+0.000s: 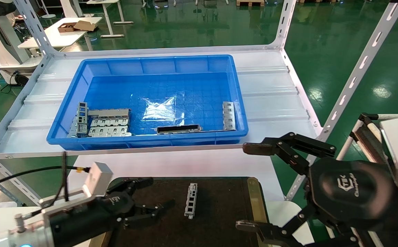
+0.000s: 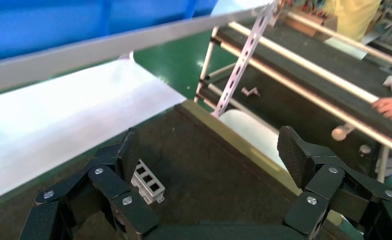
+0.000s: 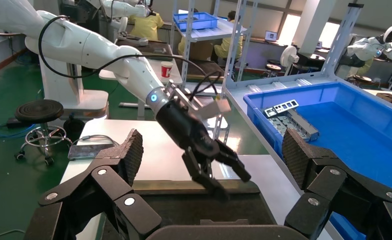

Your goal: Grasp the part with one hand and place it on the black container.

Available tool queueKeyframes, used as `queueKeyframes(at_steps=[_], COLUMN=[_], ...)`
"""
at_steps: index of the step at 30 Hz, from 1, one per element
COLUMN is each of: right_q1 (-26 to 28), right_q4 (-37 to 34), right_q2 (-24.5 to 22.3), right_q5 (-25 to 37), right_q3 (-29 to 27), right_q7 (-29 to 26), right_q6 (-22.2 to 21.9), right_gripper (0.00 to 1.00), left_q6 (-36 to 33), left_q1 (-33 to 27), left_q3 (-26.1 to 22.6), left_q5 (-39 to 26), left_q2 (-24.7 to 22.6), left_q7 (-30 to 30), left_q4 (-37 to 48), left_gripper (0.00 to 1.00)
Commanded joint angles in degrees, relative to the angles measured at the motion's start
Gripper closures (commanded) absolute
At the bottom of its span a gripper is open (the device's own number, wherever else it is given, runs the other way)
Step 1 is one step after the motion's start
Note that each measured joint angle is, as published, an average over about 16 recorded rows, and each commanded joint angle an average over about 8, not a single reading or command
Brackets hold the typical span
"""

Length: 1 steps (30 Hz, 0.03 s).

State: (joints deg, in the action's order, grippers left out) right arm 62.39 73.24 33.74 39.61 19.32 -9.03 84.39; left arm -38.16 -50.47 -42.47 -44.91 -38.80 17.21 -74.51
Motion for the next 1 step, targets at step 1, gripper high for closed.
queueKeyframes(at_steps=[1], right_q1=[0.00], right_q4=[0.00], right_q2=[0.00], right_q5=[0.00], right_q3=[0.00], right_q7=[0.00], right_q6=[0.00], right_gripper=[0.00], left_q6=[-4.17], left_q1=[1.01], left_q3=[3.03], left_q5=[3.50], left_q2=[0.42], left_q7=[-4.20], left_q4=[2.21], left_gripper=[0.00])
